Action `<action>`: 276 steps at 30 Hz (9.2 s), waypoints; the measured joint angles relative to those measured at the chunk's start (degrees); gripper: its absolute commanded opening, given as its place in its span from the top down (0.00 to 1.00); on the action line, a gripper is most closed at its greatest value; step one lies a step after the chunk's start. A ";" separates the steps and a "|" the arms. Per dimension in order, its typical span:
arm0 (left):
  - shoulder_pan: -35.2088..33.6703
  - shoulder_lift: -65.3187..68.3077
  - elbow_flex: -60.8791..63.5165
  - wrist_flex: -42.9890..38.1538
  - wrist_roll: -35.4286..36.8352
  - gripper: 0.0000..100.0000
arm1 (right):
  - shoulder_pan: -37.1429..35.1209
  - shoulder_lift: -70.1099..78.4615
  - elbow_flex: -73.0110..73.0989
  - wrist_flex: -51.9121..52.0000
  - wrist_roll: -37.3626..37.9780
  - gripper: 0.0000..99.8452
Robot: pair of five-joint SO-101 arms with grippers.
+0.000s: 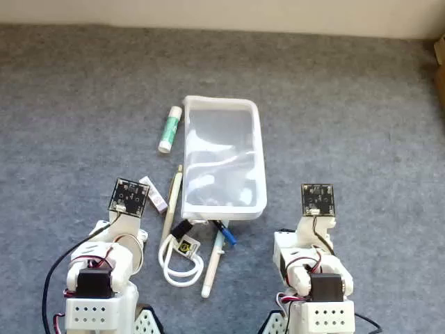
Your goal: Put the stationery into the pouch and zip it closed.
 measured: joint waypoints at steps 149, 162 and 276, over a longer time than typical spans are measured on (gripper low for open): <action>-9.76 -0.35 0.00 2.99 0.00 0.99 | -47.12 84.22 -51.08 -22.95 -37.27 1.00; -9.76 -0.35 0.00 2.99 0.00 0.99 | -43.25 72.62 -51.08 -3.60 -19.52 1.00; -7.65 -0.53 -3.43 2.73 0.00 0.99 | -35.34 71.38 -44.66 -2.90 -2.64 0.99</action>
